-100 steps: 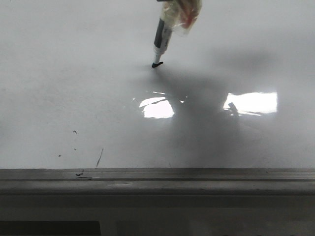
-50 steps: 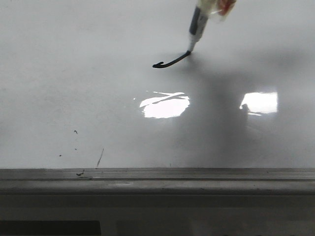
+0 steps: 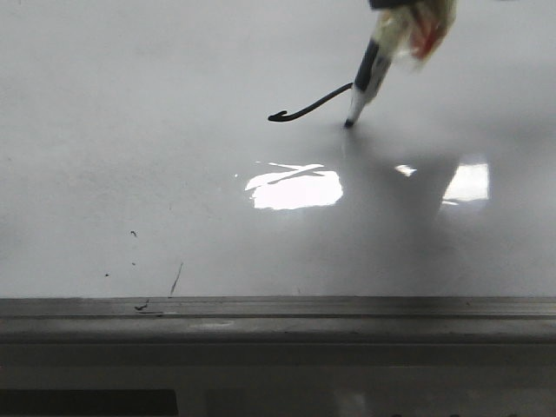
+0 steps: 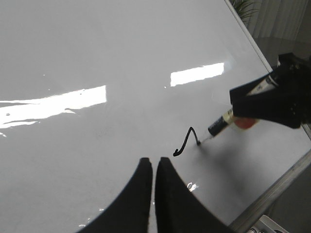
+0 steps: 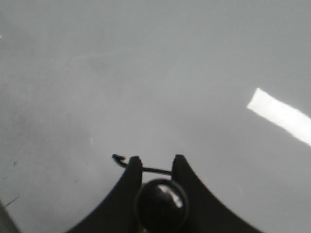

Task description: Write number 7 on whiteboard

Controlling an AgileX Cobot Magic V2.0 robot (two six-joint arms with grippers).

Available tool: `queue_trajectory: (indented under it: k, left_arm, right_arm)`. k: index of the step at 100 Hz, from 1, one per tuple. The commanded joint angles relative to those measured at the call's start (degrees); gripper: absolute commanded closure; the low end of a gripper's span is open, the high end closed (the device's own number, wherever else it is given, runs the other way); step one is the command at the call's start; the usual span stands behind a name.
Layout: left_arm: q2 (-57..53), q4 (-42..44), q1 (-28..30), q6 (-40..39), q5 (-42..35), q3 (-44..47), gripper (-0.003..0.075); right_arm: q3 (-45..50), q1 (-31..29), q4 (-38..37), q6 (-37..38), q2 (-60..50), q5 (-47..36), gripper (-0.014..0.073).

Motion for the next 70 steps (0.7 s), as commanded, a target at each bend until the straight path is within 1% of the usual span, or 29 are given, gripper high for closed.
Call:
queue_trajectory:
  k: [1,10,18,32,40,52,59,70]
  left_arm:
    - [0.3,-0.7,0.1,-0.4,-0.8,-1.5,0.0741]
    - [0.3,-0.7,0.1,-0.4,-0.8,-1.5,0.0741]
    - [0.3,-0.7,0.1,-0.4,-0.8,-1.5,0.0741]
    - [0.3,-0.7,0.1,-0.4,-0.8,-1.5,0.0741]
    - [0.3,-0.7,0.1,-0.4,-0.8,-1.5,0.0741]
    - [0.3,-0.7,0.1,-0.4,-0.8,-1.5,0.0741]
    - [0.4,-1.6,0.1,-0.4,-1.6,-1.5,0.074]
    - [1.6,-3.7,0.1,-0.4,-2.2,-1.5,0.0736]
  right_arm:
    - [2.2,1.9,4.7,1.5,0.8,-4.1,0.0665]
    - [3.8,4.0,4.7,4.3,0.8,-4.6,0.0665]
    - [4.1,5.0,4.7,4.3,0.8,-4.5,0.0665]
    - [2.4,5.0,4.7,4.3,-0.1,-3.9,0.0665]
    - [-0.6,5.0,4.7,4.3,-3.1,0.8,0.0665]
    - [-5.4,5.0,4.7,3.9,-8.0,12.7,0.0665]
    - [-6.5,5.0,4.7,3.8,-9.1,14.9,0.0665]
    - [-6.1,5.0,4.7,3.8,-9.5,13.5,0.0665]
